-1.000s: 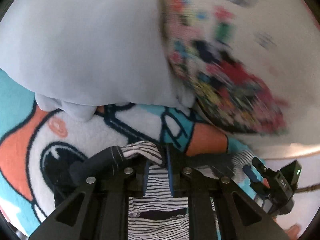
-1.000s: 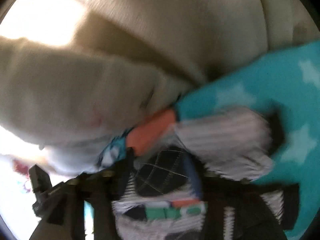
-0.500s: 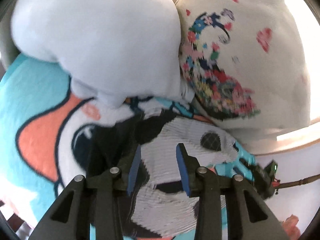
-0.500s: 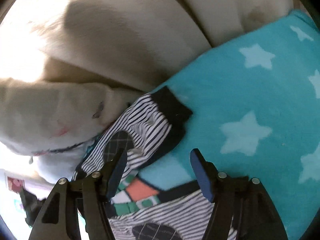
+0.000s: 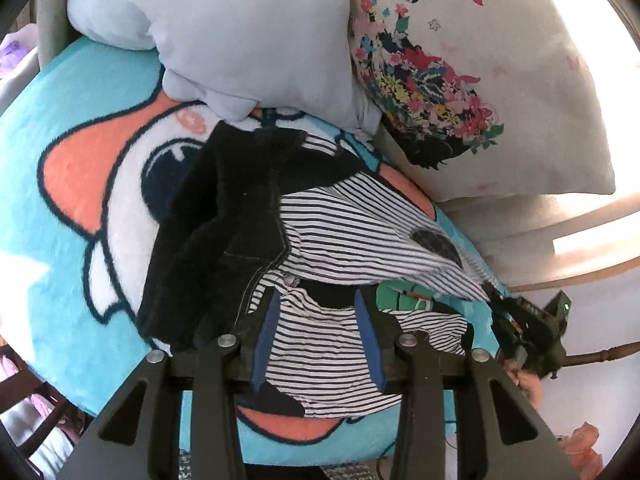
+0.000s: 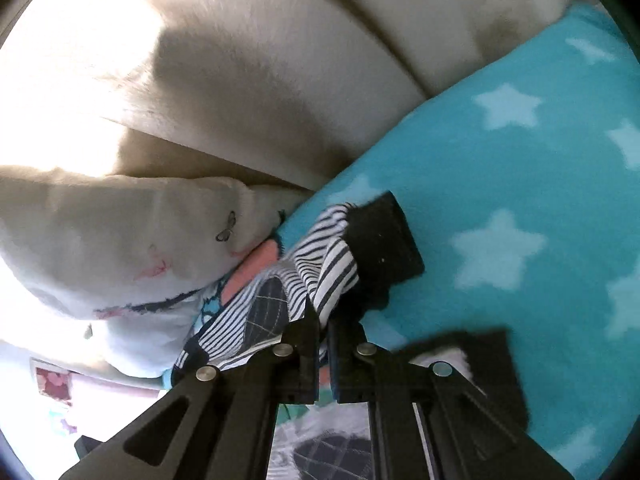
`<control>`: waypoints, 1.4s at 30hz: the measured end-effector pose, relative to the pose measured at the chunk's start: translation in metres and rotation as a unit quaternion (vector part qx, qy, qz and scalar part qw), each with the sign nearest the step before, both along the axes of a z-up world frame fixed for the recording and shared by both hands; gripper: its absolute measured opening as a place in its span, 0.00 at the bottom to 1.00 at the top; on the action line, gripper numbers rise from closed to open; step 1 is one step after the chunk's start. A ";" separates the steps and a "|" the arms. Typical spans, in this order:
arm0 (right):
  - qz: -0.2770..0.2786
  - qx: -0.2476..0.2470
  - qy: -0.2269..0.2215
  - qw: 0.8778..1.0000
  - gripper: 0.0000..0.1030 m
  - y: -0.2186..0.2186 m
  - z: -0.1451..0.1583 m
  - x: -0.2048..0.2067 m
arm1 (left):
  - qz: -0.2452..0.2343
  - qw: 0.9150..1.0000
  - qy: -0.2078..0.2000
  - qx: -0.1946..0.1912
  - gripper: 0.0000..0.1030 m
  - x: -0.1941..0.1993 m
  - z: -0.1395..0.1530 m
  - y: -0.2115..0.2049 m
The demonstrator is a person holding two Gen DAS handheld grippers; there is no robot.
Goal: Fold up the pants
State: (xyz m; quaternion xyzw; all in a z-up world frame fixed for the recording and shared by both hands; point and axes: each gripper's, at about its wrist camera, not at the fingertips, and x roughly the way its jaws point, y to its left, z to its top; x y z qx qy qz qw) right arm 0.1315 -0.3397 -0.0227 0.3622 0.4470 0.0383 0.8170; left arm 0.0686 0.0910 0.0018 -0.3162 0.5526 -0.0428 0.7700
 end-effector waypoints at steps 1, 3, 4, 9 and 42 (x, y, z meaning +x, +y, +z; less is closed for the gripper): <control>0.011 -0.021 -0.009 1.000 0.07 0.003 0.002 -0.003 | 0.002 1.000 0.004 0.003 0.40 -0.001 -0.003 -0.001; 0.027 -0.035 -0.002 0.999 0.31 0.007 0.000 -0.006 | -0.002 1.000 0.012 0.021 0.40 -0.004 -0.010 -0.008; 0.025 -0.040 0.002 0.999 0.49 0.006 -0.001 -0.009 | -0.006 1.000 0.013 0.028 0.40 -0.005 -0.011 -0.011; 0.016 -0.107 0.007 0.994 0.61 -0.018 -0.010 -0.065 | -0.028 0.998 0.024 0.050 0.40 -0.018 -0.023 -0.029; 0.110 -0.222 -0.074 0.966 0.60 0.047 0.024 -0.123 | 0.039 0.900 -0.221 0.375 0.86 -0.088 0.104 -0.103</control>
